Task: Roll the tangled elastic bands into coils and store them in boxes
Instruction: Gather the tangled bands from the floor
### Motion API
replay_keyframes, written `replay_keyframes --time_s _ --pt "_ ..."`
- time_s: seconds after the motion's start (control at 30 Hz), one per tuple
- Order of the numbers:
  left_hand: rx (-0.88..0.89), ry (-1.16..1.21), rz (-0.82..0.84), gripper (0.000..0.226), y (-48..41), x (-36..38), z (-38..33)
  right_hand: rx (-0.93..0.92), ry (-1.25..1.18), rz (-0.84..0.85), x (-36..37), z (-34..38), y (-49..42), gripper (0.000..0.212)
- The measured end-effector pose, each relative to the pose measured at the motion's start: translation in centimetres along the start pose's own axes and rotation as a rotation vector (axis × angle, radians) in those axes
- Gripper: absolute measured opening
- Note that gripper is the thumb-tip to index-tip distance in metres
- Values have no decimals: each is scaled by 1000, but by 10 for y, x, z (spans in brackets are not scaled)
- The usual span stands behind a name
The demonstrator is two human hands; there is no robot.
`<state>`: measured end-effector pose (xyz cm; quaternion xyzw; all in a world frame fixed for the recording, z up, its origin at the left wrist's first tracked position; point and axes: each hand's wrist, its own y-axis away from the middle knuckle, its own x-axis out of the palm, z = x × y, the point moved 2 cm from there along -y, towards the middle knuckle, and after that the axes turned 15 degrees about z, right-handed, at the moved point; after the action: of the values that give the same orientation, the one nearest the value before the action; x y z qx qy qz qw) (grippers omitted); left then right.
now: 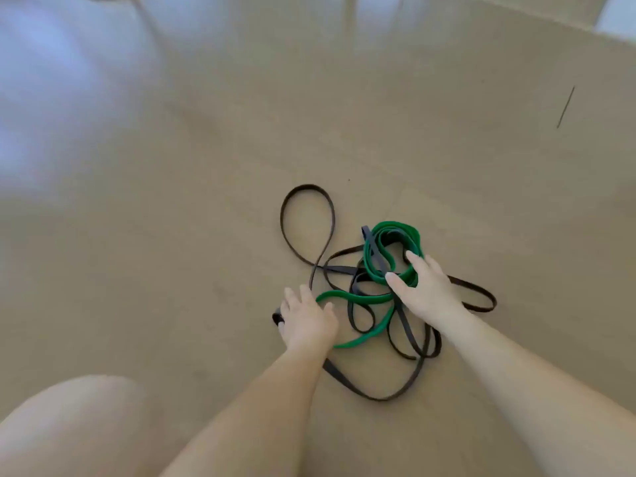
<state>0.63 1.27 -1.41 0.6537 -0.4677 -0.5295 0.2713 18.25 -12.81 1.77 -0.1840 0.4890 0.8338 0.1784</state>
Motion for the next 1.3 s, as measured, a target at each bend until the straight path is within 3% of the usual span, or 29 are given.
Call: replay_keyframes --time_s 0.13,0.23,0.43,0.63,0.7,0.73,0.8,0.9,0.97,1.07,1.17,1.3 --pt "-322 291 -51 94 -45 13 47 157 145 -20 12 -25 -63 101" --pt "-279 328 -66 98 -54 29 60 175 249 6 29 -40 -90 104" --pt "-274 345 -116 91 -79 10 42 38 275 -63 32 -49 -97 41" --pt "125 176 -97 65 -100 -16 -22 -30 343 39 -3 -56 -94 39" --pt "86 157 -197 51 -110 -35 -33 -39 319 24 -9 -59 -95 51" --pt "8 199 -259 54 -117 -41 -30 -36 277 15 -9 -59 -95 73" --pt "-206 338 -278 77 -121 -39 -19 -21 101 8 -6 -62 -98 126" --pt "-373 626 -186 104 -111 -11 -10 57 -178 -9 4 -67 -106 149" --pt "-356 744 -206 99 -115 0 -13 116 -69 -55 6 -66 -117 143" --pt "-247 728 -236 64 -128 -4 -28 96 259 -96 7 -60 -129 127" --pt "-109 702 -221 34 -134 -11 -47 19 304 -45 4 -58 -135 117" --pt "-18 653 -159 73 -128 3 -57 -14 207 23 -2 -52 -126 102"
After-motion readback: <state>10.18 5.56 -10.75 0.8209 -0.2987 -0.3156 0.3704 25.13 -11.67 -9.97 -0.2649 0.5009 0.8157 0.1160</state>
